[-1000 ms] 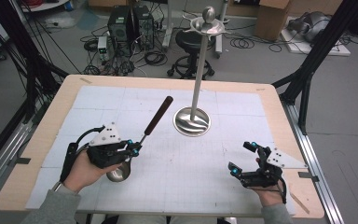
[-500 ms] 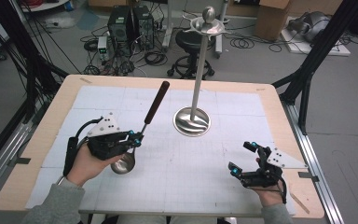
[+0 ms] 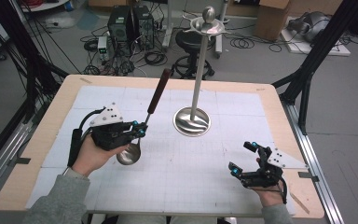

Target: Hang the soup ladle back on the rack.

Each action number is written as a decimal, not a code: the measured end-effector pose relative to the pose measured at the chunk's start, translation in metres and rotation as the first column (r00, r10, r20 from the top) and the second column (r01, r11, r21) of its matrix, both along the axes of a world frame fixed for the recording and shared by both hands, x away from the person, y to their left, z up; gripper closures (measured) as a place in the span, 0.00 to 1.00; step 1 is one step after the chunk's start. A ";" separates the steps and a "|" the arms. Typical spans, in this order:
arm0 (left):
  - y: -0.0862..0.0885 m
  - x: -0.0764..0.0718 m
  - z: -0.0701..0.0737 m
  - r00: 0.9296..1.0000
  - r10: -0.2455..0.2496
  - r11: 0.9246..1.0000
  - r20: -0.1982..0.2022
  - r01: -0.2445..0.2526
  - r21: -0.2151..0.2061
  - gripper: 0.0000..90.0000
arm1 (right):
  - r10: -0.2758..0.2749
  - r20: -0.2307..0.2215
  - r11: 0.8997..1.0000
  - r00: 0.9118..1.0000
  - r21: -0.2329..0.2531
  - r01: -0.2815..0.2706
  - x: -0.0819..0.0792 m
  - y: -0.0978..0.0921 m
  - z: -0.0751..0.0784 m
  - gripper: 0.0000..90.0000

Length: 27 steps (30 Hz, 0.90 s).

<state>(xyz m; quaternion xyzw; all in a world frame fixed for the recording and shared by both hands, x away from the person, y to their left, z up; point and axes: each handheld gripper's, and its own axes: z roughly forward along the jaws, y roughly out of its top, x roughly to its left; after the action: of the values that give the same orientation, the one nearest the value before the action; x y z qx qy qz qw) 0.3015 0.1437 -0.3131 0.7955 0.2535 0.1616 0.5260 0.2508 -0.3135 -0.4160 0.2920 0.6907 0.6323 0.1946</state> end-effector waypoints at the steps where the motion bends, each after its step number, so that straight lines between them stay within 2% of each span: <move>1: -0.001 0.001 0.000 1.000 0.002 1.000 -0.001 -0.002 -0.002 0.94 | 0.000 0.001 1.000 1.000 -0.001 0.000 0.000 0.000 0.000 0.01; 3: -0.001 0.004 0.001 1.000 0.003 1.000 -0.002 -0.003 -0.002 0.94 | -0.002 0.013 1.000 1.000 -0.001 0.002 0.001 0.000 0.000 0.01; 4: -0.002 0.005 0.002 1.000 0.004 1.000 -0.005 -0.004 -0.006 0.94 | -0.002 0.001 1.000 1.000 0.002 0.002 0.000 0.000 0.000 0.01; 6: -0.002 0.009 0.003 1.000 0.004 1.000 -0.008 -0.004 -0.005 0.94 | -0.003 0.010 1.000 1.000 0.000 0.003 0.001 -0.001 0.000 0.01; 19: -0.014 0.026 0.007 1.000 -0.013 1.000 -0.017 0.013 -0.008 0.94 | 0.002 0.002 1.000 1.000 0.008 -0.002 0.000 -0.001 0.001 0.01; 26: -0.016 0.033 0.014 1.000 -0.014 1.000 -0.006 0.014 -0.013 0.94 | 0.004 -0.001 1.000 1.000 0.011 -0.004 0.001 -0.001 0.001 0.01; 27: -0.017 0.034 0.014 1.000 -0.012 1.000 -0.005 0.012 -0.009 0.93 | 0.004 0.011 1.000 1.000 0.009 -0.004 0.002 -0.001 0.001 0.01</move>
<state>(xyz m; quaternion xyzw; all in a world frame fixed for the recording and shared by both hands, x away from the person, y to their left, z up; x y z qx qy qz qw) 0.3357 0.1264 -0.2988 0.7951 0.2509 0.1553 0.5299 0.2527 -0.3145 -0.4146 0.2882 0.6874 0.6373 0.1958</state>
